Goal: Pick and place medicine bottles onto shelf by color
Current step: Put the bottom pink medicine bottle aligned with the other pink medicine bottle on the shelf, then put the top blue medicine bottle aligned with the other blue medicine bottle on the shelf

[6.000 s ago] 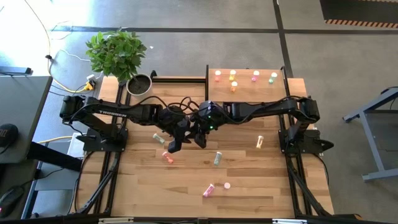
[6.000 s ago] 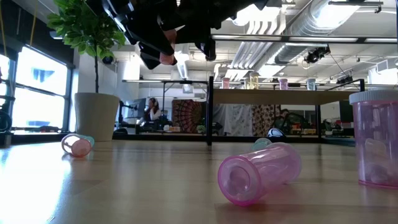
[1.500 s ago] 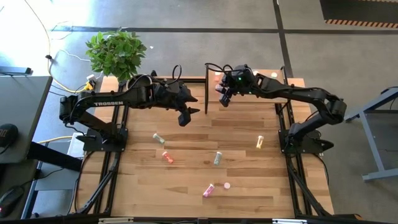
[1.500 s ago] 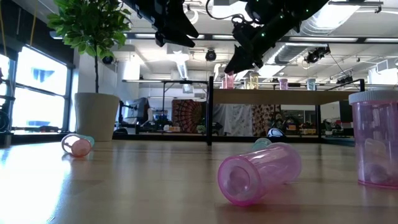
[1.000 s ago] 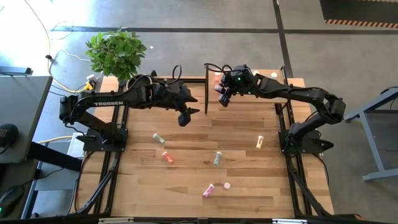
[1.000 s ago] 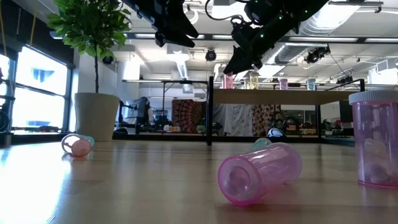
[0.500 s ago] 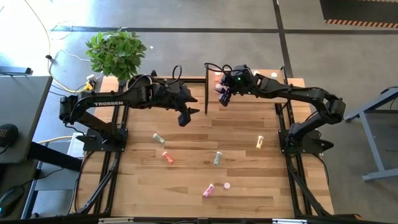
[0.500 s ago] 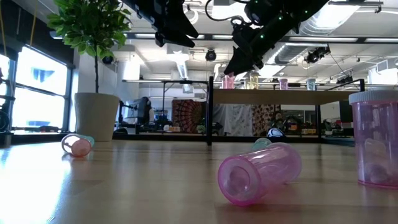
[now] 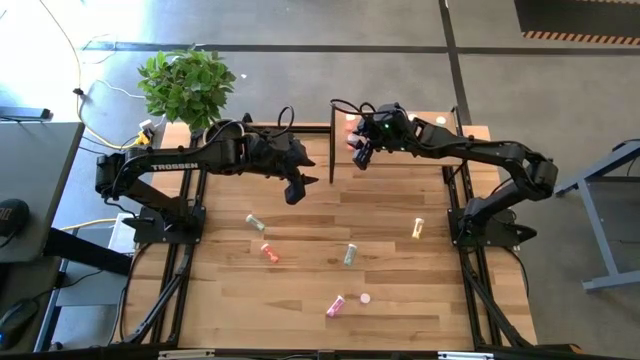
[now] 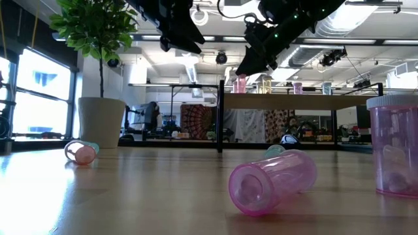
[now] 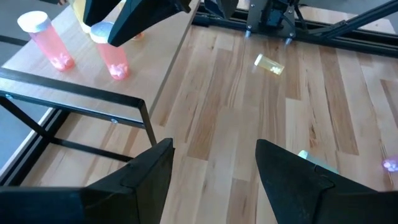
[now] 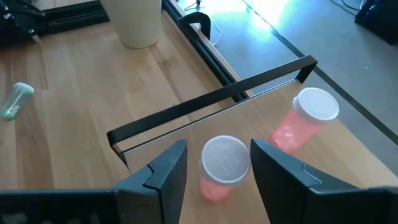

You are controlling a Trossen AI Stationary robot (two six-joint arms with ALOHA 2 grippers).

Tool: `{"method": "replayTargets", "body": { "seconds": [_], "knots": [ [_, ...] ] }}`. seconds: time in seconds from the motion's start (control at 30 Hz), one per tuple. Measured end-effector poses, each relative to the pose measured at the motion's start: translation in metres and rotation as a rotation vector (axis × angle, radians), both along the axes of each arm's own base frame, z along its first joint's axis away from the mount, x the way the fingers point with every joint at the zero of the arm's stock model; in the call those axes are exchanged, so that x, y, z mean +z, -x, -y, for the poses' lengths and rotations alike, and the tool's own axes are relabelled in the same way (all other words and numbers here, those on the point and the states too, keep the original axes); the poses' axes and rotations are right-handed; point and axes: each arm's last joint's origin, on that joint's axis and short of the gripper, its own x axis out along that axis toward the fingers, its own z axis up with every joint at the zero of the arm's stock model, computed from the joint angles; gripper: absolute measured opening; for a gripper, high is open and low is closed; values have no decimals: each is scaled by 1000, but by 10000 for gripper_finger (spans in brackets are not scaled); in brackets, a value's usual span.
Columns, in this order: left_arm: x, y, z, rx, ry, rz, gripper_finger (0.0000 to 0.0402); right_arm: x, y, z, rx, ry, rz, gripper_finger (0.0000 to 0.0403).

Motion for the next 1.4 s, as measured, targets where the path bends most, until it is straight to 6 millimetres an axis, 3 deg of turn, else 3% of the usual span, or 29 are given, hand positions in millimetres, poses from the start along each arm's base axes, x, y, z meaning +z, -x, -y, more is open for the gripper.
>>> {"method": "replayTargets", "body": {
  "seconds": [0.27,0.8,1.13,1.4],
  "knots": [
    [0,0,0,32,34,6,220,2,1,-1,1,3,5,167],
    [-2,1,2,93,126,12,218,41,28,-13,-89,63,126,167],
    [-10,1,23,70,175,-82,218,71,44,-43,-51,42,272,167],
    [-21,8,48,226,260,-219,218,82,47,-74,-30,71,316,167]
  ]
}}
